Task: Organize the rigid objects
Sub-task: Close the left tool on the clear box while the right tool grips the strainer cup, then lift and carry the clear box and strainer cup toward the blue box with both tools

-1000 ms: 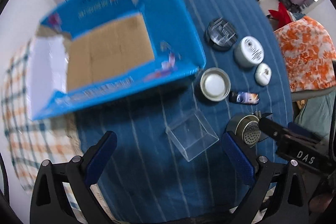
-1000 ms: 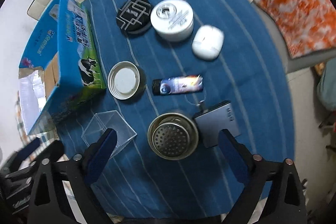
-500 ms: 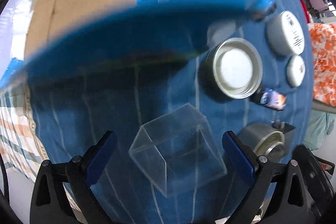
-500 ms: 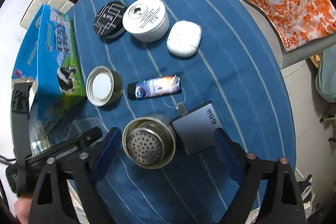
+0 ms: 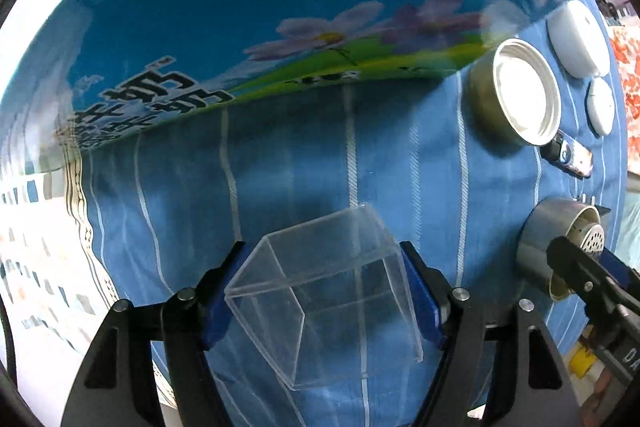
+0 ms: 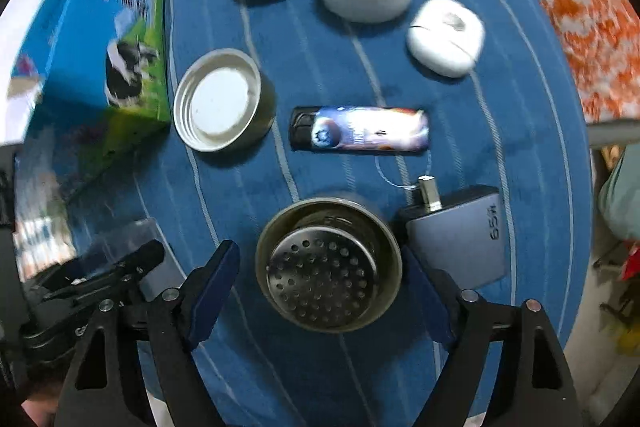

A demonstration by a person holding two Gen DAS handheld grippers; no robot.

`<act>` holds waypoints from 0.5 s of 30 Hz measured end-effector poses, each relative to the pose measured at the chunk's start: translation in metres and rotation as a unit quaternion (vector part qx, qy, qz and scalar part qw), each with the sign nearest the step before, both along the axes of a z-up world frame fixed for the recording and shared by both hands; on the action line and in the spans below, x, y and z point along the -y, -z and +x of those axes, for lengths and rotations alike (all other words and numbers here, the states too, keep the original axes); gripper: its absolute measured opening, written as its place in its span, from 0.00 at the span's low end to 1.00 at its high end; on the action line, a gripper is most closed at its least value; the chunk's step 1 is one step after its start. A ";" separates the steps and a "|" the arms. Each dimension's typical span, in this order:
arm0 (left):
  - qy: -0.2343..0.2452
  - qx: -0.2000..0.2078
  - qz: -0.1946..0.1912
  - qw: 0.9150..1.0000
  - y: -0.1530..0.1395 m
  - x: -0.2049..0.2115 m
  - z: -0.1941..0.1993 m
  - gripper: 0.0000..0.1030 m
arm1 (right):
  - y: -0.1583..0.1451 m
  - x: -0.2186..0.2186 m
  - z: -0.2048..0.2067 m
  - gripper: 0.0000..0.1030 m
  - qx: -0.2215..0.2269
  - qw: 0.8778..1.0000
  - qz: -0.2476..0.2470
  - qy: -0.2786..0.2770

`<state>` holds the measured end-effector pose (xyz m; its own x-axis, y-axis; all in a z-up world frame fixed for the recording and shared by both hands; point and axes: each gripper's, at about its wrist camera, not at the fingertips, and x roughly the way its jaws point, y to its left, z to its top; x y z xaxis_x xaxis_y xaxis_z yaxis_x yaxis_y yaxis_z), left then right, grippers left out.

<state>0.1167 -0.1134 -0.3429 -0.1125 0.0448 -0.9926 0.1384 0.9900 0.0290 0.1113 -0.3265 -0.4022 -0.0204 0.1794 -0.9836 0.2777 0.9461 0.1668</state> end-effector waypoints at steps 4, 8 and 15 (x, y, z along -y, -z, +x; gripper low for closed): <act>-0.003 -0.004 -0.002 1.000 0.014 -0.003 0.000 0.69 | 0.013 0.001 -0.001 0.74 -0.021 1.000 0.005 0.007; -0.001 0.006 -0.002 1.000 0.028 -0.008 -0.005 0.68 | 0.012 -0.010 0.001 0.73 -0.020 1.000 -0.018 -0.011; 0.001 0.012 -0.005 1.000 0.033 -0.008 -0.005 0.65 | 0.006 -0.029 -0.011 0.72 -0.018 0.999 -0.032 -0.028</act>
<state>0.1119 -0.1054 -0.3759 -0.0880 0.0352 -0.9955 0.1397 0.9899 0.0227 0.1002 -0.2972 -0.4085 -0.0640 0.1135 -0.9915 0.2281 0.9689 0.0962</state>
